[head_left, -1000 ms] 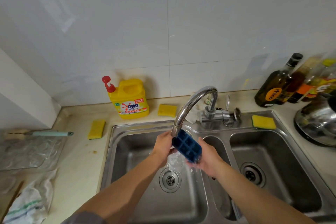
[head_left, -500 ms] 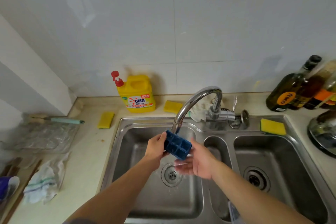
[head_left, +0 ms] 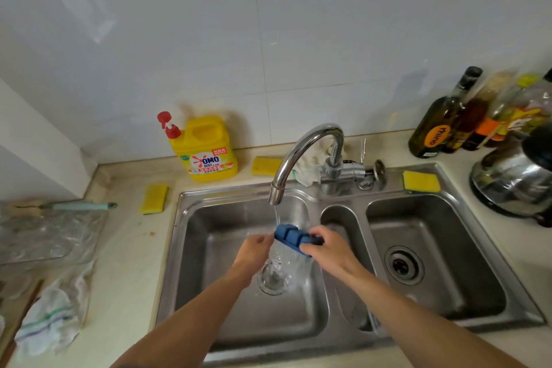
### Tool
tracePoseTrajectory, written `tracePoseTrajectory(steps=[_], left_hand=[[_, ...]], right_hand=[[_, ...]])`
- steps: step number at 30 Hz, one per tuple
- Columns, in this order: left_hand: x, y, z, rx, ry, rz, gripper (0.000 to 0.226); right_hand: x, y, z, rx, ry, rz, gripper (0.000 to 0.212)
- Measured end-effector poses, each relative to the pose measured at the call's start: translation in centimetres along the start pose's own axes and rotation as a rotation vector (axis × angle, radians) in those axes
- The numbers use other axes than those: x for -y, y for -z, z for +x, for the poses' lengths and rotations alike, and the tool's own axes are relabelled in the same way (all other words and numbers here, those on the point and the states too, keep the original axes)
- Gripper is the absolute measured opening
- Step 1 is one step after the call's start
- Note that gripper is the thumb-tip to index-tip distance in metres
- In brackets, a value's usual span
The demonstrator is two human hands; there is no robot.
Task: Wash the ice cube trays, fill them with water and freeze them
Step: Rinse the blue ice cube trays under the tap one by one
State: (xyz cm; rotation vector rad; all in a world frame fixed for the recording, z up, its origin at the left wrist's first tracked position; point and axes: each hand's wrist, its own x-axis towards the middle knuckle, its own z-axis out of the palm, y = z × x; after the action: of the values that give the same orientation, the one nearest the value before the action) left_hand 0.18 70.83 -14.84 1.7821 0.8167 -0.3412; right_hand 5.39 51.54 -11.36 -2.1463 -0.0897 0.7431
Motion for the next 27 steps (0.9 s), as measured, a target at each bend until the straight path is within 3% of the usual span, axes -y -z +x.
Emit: tracePoseTrajectory(steps=[4,8,15,19,22,25,27], left_hand=[[-0.5,-0.4,-0.1,0.065,-0.038,0.126,0.029],[-1.7,-1.7,-0.6,0.136,-0.099,0.210,0.025],[-4.4,-5.0,-1.6,0.231,-0.190,0.311,0.028],[-6.1,-7.7,-2.1,0.194,-0.222,0.340,0.029],[-7.7,-10.8,-2.5,0.163,-0.225,0.357,0.031],[-8.8,-14.8,-3.2,0.146,-0.227,0.339,0.031],[-9.0,-17.5,-3.8,0.149,-0.219,0.322,0.027]], right_hand=[[-1.2,1.0,-0.7,-0.156,0.147,-0.255,0.051],[-2.4,2.5,-2.0,-0.315,0.235,-0.366,0.055],[-2.3,9.5,-4.1,-0.562,0.370,-0.138,0.053],[-2.7,14.6,-5.4,-0.701,0.443,0.003,0.053],[-6.2,17.1,-5.9,-0.674,0.369,-0.025,0.056],[-12.8,18.3,-6.4,-0.479,0.100,-0.280,0.054],[-16.5,18.9,-7.3,-0.397,0.025,-0.329,0.055]])
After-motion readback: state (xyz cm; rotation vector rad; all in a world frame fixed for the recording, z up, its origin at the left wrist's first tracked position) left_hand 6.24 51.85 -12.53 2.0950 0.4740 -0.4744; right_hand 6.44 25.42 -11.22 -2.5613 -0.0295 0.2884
